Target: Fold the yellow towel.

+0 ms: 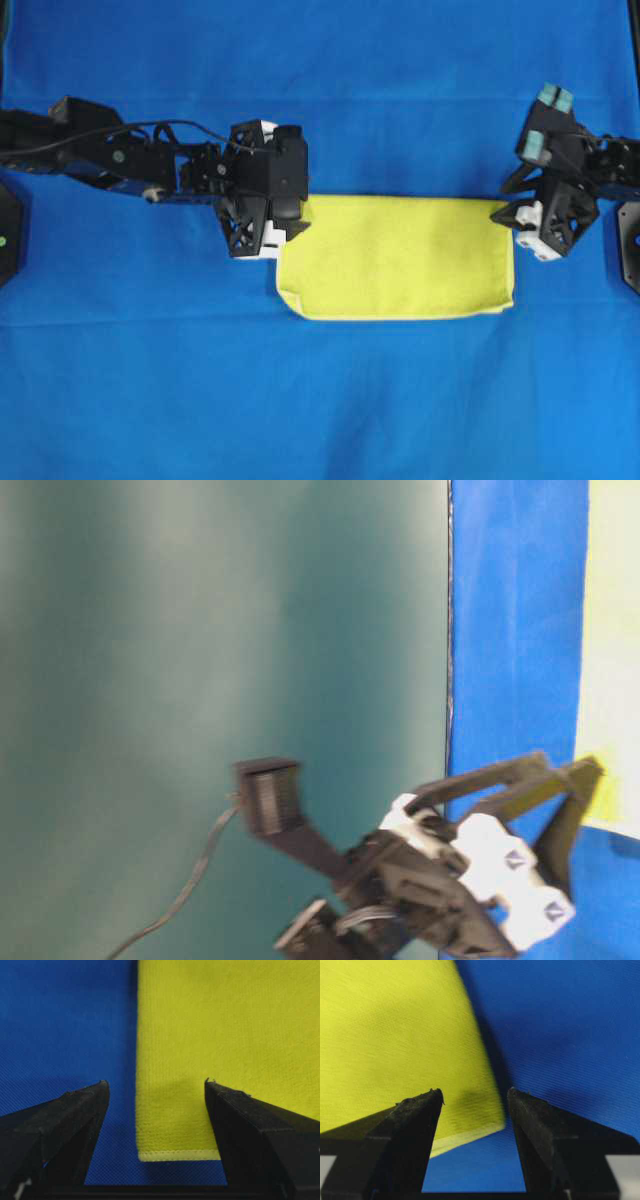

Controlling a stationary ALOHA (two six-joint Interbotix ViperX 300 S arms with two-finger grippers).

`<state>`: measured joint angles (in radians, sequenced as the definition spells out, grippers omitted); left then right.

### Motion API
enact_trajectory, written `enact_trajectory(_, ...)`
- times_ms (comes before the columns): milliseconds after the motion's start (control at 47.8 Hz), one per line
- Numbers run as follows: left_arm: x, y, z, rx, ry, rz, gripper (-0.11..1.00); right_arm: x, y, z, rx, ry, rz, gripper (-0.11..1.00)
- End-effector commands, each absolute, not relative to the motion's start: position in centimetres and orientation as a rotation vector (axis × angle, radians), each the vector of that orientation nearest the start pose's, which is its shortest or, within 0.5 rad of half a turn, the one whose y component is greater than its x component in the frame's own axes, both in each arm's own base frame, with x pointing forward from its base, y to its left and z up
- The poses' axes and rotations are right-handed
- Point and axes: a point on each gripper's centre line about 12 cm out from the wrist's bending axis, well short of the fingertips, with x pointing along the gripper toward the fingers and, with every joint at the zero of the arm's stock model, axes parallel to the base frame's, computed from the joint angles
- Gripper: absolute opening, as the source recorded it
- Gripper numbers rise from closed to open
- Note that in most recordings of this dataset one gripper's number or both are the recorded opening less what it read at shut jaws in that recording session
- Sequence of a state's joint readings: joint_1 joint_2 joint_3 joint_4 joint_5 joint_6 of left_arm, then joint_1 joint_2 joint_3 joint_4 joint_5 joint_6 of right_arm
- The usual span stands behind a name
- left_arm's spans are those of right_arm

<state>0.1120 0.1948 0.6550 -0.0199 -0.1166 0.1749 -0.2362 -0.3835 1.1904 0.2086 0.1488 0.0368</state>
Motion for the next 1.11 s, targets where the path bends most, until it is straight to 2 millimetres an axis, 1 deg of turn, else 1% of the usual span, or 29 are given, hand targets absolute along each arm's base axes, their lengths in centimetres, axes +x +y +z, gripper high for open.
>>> enact_trajectory(0,40.6,5.0,10.8,0.104,0.712,0.065,0.72,21.9,-5.2,10.8,0.347,0.931,-0.318,0.59)
enact_trajectory(147,40.5,5.9,9.4,0.091,0.747,0.084,0.7,21.9,-5.5,9.3,0.348,0.961,-0.336,0.59)
enact_trajectory(251,40.4,6.1,9.1,0.087,0.755,0.089,0.66,21.8,-5.5,8.9,0.347,0.972,-0.337,0.58)
enact_trajectory(482,40.4,5.5,8.9,0.096,0.775,0.071,0.47,21.9,-5.5,9.0,0.343,0.97,-0.334,0.57)
enact_trajectory(524,40.4,5.4,8.9,0.107,0.786,0.062,0.42,21.8,-5.5,9.1,0.337,0.967,-0.331,0.54)
enact_trajectory(565,40.4,5.1,8.7,0.119,0.802,0.05,0.35,21.8,-5.5,9.1,0.336,0.968,-0.329,0.46)
enact_trajectory(649,40.6,4.8,8.7,0.132,0.83,0.033,0.23,21.7,-5.4,9.3,0.336,0.966,-0.326,0.23)
enact_trajectory(691,40.7,4.8,8.7,0.136,0.844,0.028,0.15,21.7,-5.4,9.5,0.336,0.964,-0.324,0.11)
enact_trajectory(733,40.7,4.7,8.7,0.141,0.858,0.022,0.06,21.6,-5.3,9.8,0.336,0.958,-0.322,0.03)
enact_trajectory(775,40.8,4.7,8.8,0.141,0.87,0.019,0.03,21.6,-5.3,10.0,0.336,0.954,-0.32,0.03)
enact_trajectory(942,41.1,4.7,9.6,0.148,0.888,0.012,0.03,21.2,-5.2,10.9,0.338,0.916,-0.318,0.03)
enact_trajectory(1026,41.2,4.8,10.5,0.148,0.885,0.012,0.03,21.0,-5.1,11.4,0.343,0.894,-0.319,0.03)
enact_trajectory(1089,41.1,4.8,11.6,0.15,0.879,0.012,0.03,21.0,-5.1,12.1,0.344,0.879,-0.314,0.03)
